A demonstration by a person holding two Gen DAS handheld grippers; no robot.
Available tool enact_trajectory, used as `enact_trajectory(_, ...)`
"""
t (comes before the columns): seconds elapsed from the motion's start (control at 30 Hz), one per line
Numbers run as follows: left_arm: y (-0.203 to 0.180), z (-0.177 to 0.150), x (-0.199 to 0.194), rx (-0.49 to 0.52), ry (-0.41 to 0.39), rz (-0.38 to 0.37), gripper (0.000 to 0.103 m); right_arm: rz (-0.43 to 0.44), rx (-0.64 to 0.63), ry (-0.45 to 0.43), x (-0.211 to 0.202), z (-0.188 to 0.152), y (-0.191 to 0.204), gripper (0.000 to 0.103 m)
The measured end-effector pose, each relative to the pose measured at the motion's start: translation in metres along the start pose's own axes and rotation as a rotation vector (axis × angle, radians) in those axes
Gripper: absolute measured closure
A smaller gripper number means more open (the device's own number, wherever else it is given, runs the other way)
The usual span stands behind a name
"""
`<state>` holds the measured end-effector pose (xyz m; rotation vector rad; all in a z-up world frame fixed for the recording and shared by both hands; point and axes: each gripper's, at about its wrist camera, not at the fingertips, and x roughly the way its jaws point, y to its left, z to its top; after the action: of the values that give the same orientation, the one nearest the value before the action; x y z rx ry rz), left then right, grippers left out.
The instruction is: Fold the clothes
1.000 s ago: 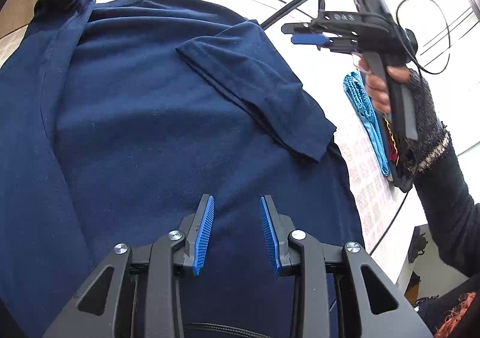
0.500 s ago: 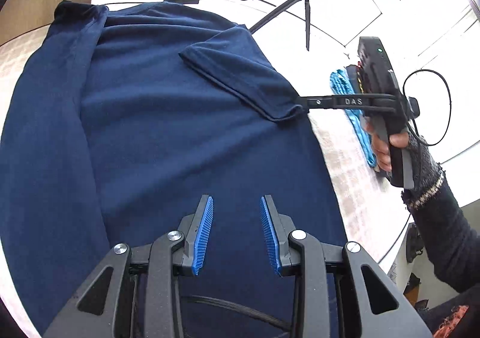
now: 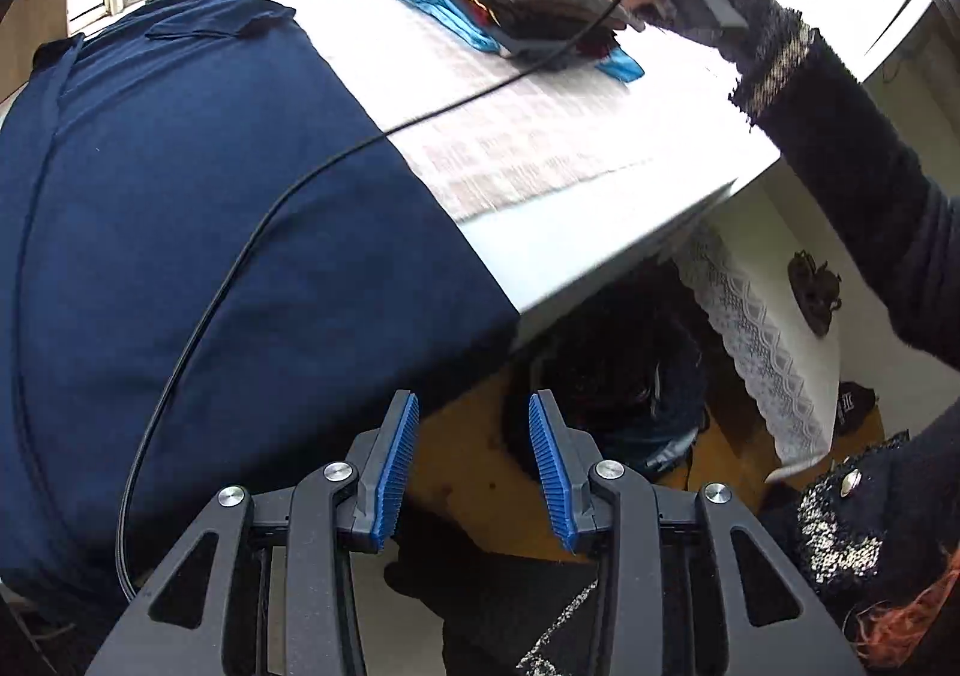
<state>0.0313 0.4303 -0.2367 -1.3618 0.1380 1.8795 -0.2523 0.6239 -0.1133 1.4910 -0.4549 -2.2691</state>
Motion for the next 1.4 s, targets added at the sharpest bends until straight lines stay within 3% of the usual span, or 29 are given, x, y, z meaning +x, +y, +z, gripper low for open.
enact_trajectory(0.1,-0.025,-0.028,0.000,0.010,0.016,-0.042,0.066,0.032,0.033,-0.123,-0.069,-0.024,-0.003,0.063)
enact_trajectory(0.17,-0.028,-0.035,-0.002,-0.015,-0.001,-0.035,0.065,-0.055,0.014,-0.214,-0.107,-0.036,0.000,0.063)
enact_trajectory(0.23,-0.030,-0.033,0.004,-0.028,-0.004,-0.053,0.065,-0.142,-0.023,-0.216,-0.120,-0.046,0.001,0.063)
enact_trajectory(0.3,-0.040,-0.032,0.015,0.008,-0.040,-0.049,0.065,-0.181,-0.031,-0.176,-0.117,-0.053,-0.002,0.063)
enact_trajectory(0.43,-0.039,-0.020,0.052,0.012,-0.080,0.183,0.065,-0.174,0.012,-0.129,-0.104,-0.066,-0.022,0.063)
enact_trajectory(0.57,-0.057,-0.018,0.085,0.179,-0.094,0.457,0.065,-0.167,0.046,-0.063,-0.081,-0.073,-0.039,0.063)
enact_trajectory(0.73,-0.073,-0.022,0.104,0.290,-0.077,0.558,0.064,-0.161,0.029,-0.011,-0.058,-0.070,-0.042,0.063)
enact_trajectory(0.9,-0.074,-0.022,0.104,0.279,-0.068,0.588,0.064,-0.155,0.001,0.035,-0.027,-0.046,-0.033,0.063)
enact_trajectory(1.03,-0.079,-0.019,0.100,0.246,-0.092,0.646,0.069,-0.126,-0.005,0.047,0.000,-0.015,-0.030,0.063)
enact_trajectory(1.2,-0.100,-0.032,0.112,0.404,-0.096,0.788,0.068,-0.092,0.011,0.081,0.036,0.018,-0.026,0.063)
enact_trajectory(1.4,-0.110,-0.027,0.107,0.472,-0.148,0.837,0.058,-0.085,0.003,0.129,0.064,0.023,-0.019,0.063)
